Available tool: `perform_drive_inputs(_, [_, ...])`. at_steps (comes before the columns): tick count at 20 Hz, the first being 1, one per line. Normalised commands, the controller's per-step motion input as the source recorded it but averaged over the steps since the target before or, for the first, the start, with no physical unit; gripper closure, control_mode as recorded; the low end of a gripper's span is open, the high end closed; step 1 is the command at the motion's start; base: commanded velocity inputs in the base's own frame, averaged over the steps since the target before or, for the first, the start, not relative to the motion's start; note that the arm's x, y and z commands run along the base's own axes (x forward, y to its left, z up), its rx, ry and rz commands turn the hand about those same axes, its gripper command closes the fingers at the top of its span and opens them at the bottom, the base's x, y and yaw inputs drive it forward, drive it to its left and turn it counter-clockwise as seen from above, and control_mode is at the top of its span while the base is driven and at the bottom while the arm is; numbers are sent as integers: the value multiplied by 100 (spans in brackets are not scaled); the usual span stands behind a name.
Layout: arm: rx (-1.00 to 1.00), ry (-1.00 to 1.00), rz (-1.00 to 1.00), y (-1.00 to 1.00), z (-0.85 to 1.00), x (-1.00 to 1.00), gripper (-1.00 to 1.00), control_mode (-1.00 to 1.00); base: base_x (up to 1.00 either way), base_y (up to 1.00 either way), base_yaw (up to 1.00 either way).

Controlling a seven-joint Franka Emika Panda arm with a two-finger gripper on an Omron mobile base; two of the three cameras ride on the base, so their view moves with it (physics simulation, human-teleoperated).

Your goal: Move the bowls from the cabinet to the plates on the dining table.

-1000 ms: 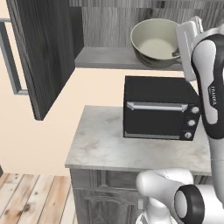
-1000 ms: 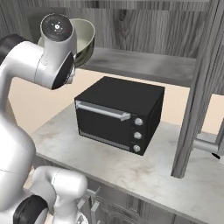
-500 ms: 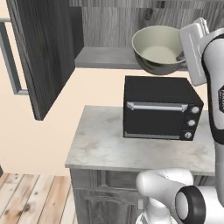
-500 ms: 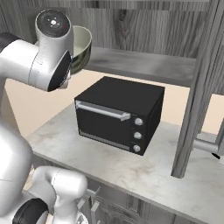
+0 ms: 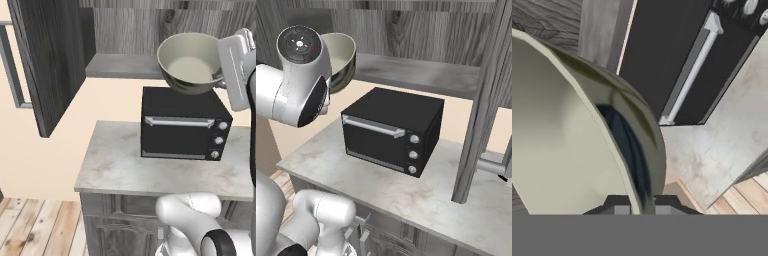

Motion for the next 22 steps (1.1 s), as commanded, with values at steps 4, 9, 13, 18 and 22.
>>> perform_drive_inputs(4, [0,4,-2,-4,0,-20,100,-100,0,0,0])
perform_drive_inputs(9, [1,9,-1,-6,7,-21,100,-100,0,0,0])
perform_drive_inputs(13, [1,11,-1,-5,8,-27,100,-100,0,0,0])
perform_drive_inputs(18, [2,13,0,-2,11,-23,100,-100,0,0,0])
perform_drive_inputs(22, [0,0,0,0,0,0,100,100,-19,1,-2])
